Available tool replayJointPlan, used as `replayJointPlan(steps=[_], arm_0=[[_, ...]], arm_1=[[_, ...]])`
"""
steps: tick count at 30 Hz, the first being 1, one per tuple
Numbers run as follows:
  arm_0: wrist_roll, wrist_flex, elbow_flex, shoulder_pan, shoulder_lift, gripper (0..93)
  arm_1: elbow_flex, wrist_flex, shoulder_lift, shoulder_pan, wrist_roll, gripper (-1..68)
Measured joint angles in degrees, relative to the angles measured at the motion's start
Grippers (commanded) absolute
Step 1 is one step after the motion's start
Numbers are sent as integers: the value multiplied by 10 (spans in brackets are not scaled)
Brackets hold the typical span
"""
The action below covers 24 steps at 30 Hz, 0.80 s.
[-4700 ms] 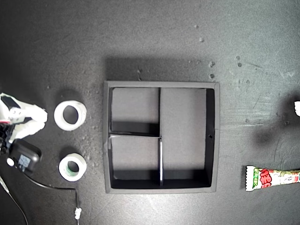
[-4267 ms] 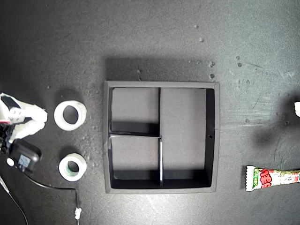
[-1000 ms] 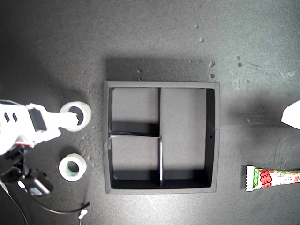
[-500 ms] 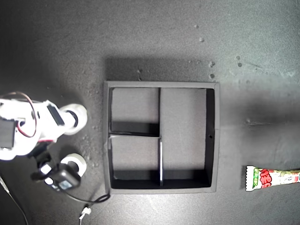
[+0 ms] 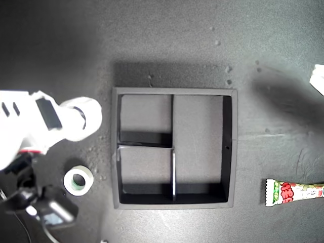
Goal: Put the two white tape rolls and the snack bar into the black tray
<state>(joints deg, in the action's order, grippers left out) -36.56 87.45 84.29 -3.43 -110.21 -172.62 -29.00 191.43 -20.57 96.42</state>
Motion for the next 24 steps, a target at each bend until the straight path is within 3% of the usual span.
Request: replayJointPlan(steps=[7, 12, 18, 24], arm_0=[[18, 75, -272, -10, 199, 1], [20, 152, -463, -4, 384, 1], [12, 163, -491, 18, 467, 1], [-5, 164, -514, 23, 550, 1]], arm_1=[[156, -53, -14, 68, -559, -4], [374, -113, -246, 138, -755, -3], [684, -288, -483, 212, -661, -3], [677, -392, -547, 324, -358, -2]])
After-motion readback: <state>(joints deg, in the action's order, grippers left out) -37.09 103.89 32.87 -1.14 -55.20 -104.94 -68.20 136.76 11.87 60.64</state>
